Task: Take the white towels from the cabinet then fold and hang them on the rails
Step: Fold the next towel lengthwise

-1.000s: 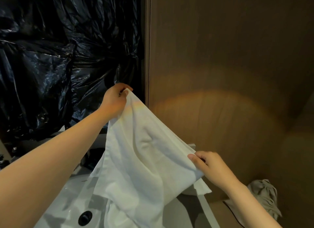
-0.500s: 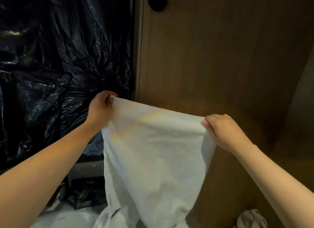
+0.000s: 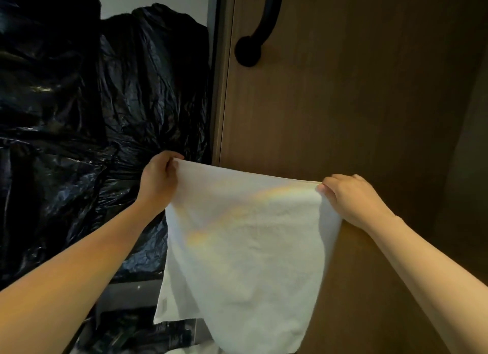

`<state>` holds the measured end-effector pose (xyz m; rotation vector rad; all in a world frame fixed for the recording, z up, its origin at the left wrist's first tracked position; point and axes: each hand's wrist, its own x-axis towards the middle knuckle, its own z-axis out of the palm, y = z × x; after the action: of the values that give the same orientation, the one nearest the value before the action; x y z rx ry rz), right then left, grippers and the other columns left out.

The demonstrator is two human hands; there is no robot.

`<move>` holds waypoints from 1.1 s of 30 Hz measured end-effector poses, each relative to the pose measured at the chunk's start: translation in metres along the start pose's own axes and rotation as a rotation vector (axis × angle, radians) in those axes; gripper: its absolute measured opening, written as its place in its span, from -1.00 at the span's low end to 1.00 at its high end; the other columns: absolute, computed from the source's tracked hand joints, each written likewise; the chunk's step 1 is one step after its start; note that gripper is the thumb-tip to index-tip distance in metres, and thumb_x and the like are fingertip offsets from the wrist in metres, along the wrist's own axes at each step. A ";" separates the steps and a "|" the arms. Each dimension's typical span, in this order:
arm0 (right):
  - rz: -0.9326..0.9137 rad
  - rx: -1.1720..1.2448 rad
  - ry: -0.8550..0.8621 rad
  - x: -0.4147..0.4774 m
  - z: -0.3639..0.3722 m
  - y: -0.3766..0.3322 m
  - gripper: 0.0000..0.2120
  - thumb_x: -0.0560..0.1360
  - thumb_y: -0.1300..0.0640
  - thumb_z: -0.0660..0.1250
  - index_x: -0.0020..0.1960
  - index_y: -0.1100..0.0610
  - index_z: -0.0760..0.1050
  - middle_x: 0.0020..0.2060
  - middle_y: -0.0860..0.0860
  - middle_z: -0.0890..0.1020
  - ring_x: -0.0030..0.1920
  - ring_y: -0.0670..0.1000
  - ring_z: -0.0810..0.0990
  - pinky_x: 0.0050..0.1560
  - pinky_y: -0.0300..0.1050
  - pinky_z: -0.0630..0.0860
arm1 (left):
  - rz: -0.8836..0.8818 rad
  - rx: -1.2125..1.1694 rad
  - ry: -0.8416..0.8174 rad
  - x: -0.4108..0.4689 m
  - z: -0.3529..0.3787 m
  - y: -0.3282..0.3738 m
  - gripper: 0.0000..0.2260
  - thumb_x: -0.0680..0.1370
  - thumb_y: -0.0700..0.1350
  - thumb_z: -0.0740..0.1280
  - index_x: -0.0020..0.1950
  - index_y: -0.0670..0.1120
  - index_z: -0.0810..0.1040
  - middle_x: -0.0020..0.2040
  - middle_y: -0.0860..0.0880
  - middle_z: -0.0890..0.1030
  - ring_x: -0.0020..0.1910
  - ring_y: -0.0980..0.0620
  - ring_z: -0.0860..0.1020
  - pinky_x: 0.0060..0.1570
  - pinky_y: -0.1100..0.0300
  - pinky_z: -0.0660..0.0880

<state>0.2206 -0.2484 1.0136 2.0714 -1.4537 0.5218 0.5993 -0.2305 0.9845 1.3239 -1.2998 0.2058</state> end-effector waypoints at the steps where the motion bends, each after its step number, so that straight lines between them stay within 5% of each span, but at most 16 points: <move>1: -0.004 0.000 0.012 -0.001 0.001 0.000 -0.65 0.67 -0.06 0.02 0.16 0.06 0.52 0.04 -0.02 0.61 0.09 0.01 0.59 0.32 0.00 0.38 | 0.001 -0.001 -0.002 -0.001 0.000 0.000 -0.75 0.64 -0.23 0.12 0.19 -0.14 0.55 0.14 -0.16 0.56 0.07 -0.12 0.50 -0.08 0.18 0.31; 6: 0.021 0.047 0.009 -0.014 0.014 -0.002 -0.83 0.65 -0.03 0.12 0.07 0.04 0.41 -0.22 -0.06 0.56 -0.19 -0.03 0.58 -0.11 -0.19 0.44 | -0.016 -0.082 -0.025 -0.015 0.001 0.003 -0.78 0.64 -0.20 0.14 0.14 -0.10 0.56 0.01 -0.07 0.58 -0.08 0.01 0.49 -0.24 0.20 0.35; 8: 0.036 0.016 -0.042 -0.026 0.029 -0.006 -0.85 0.65 -0.02 0.14 0.13 0.04 0.33 -0.25 -0.06 0.55 -0.27 -0.05 0.55 -0.19 -0.21 0.43 | -0.016 -0.102 -0.057 -0.031 0.003 0.004 -0.79 0.63 -0.19 0.16 0.13 -0.07 0.57 -0.04 0.00 0.57 -0.11 0.09 0.49 -0.23 0.39 0.36; 13: 0.138 0.056 -0.398 -0.076 0.095 -0.017 -0.69 0.61 -0.08 0.19 0.25 0.06 0.44 0.04 0.02 0.65 0.00 0.06 0.64 0.03 -0.02 0.60 | -0.191 -0.178 -0.221 -0.091 0.017 0.004 -0.84 0.58 -0.16 0.29 0.11 0.05 0.54 -0.13 0.11 0.59 -0.18 0.28 0.52 -0.25 0.51 0.36; 16: 0.183 0.284 -0.502 -0.113 0.114 -0.042 -0.64 0.57 -0.09 0.30 0.31 0.03 0.45 0.11 -0.01 0.63 0.06 0.00 0.61 0.07 -0.06 0.59 | -0.214 -0.233 -0.314 -0.136 0.026 0.006 -0.89 0.53 -0.16 0.38 0.03 0.01 0.56 -0.25 -0.01 0.62 -0.20 0.20 0.58 -0.23 0.52 0.43; 22: 0.217 0.918 -0.413 -0.167 0.110 -0.101 -0.78 0.57 -0.04 0.30 0.21 -0.13 0.53 0.08 -0.23 0.58 0.08 -0.23 0.54 0.09 -0.20 0.58 | -0.345 -0.331 -0.448 -0.214 0.037 0.015 -0.93 0.48 -0.15 0.45 -0.12 0.02 0.61 -0.35 -0.06 0.61 -0.23 0.04 0.62 -0.16 0.22 0.53; 25: 0.328 1.167 -0.307 -0.186 0.105 -0.125 -0.79 0.57 -0.02 0.30 0.19 -0.18 0.54 0.12 -0.28 0.58 0.14 -0.27 0.53 0.15 -0.29 0.52 | -0.415 -0.424 -0.454 -0.239 0.036 0.022 -0.91 0.45 -0.19 0.48 -0.12 -0.01 0.65 -0.31 0.06 0.67 -0.23 0.09 0.64 -0.15 0.27 0.55; 29: 0.347 1.290 -0.235 -0.200 0.104 -0.143 -0.76 0.58 -0.01 0.30 0.22 -0.21 0.54 0.15 -0.37 0.57 0.22 -0.31 0.48 0.11 -0.38 0.47 | -0.442 -0.496 -0.450 -0.259 0.029 0.028 -0.89 0.45 -0.22 0.47 -0.08 -0.03 0.67 -0.21 0.01 0.69 -0.21 0.09 0.64 -0.13 0.32 0.55; 33: 0.323 1.317 -0.278 -0.205 0.105 -0.151 -0.80 0.57 0.01 0.31 0.16 -0.17 0.59 0.06 -0.32 0.63 0.17 -0.22 0.55 0.10 -0.27 0.53 | -0.417 -0.522 -0.470 -0.263 0.022 0.031 -0.88 0.46 -0.25 0.45 -0.07 -0.06 0.67 -0.19 0.05 0.68 -0.20 0.16 0.63 -0.17 0.42 0.50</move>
<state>0.2929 -0.1264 0.7781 2.9137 -1.8552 1.7361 0.4697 -0.0973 0.7953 1.1814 -1.3000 -0.7288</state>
